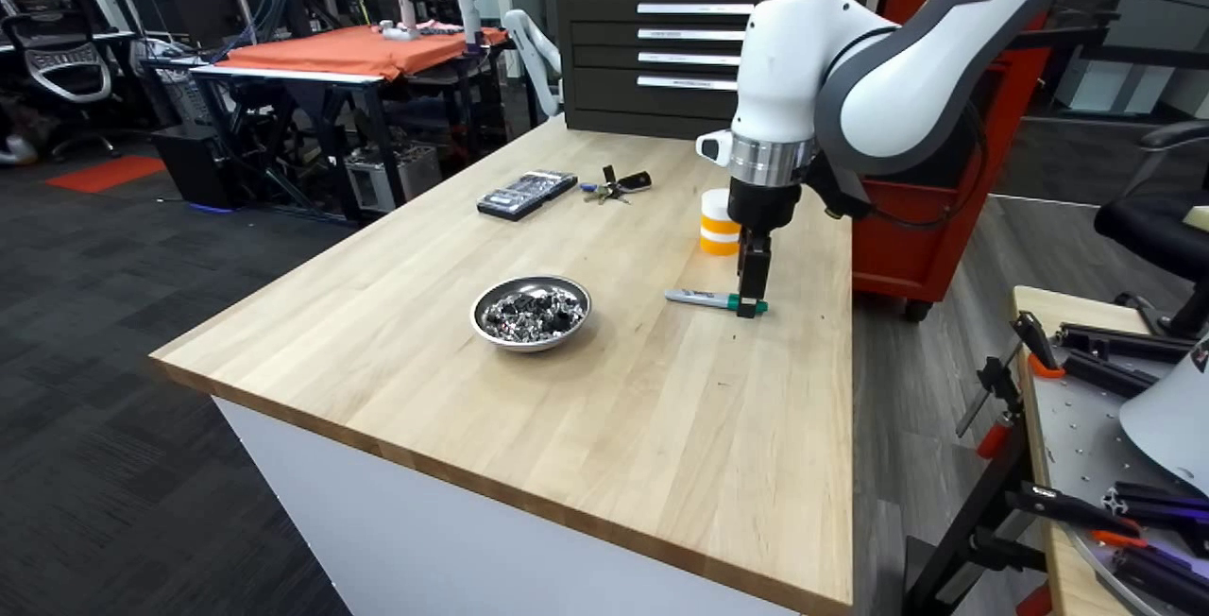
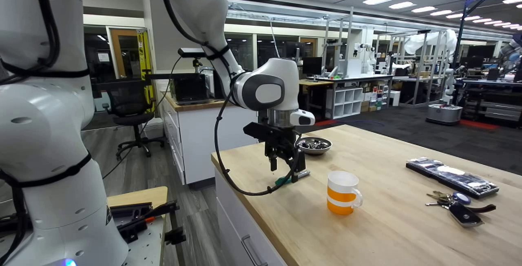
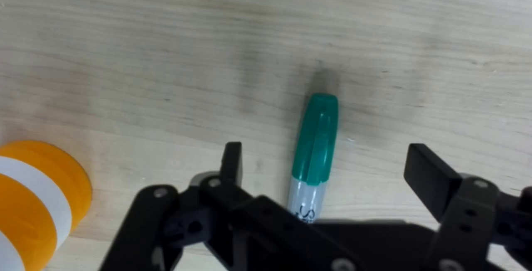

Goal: Place the marker in the mug

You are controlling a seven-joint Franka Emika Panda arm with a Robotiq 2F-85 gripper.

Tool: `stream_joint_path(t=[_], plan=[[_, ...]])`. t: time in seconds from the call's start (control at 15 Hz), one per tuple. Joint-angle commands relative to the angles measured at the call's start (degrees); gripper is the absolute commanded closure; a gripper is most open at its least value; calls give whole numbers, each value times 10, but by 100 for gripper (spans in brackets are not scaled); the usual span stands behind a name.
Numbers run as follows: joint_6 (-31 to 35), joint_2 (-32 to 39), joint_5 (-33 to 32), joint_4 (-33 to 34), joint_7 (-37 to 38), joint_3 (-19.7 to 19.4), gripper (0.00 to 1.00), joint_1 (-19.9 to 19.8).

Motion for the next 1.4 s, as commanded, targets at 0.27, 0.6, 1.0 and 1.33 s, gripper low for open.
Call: stream_joint_path(t=[0.27,0.6,1.0,1.33], plan=[[36,33,12,9,-15,8,25,-8],[51,32,3,7,3,5,53,-5],[41,16,-1,8,11,3,93,-2],[-23,-11,1,10,14,5,94,1]])
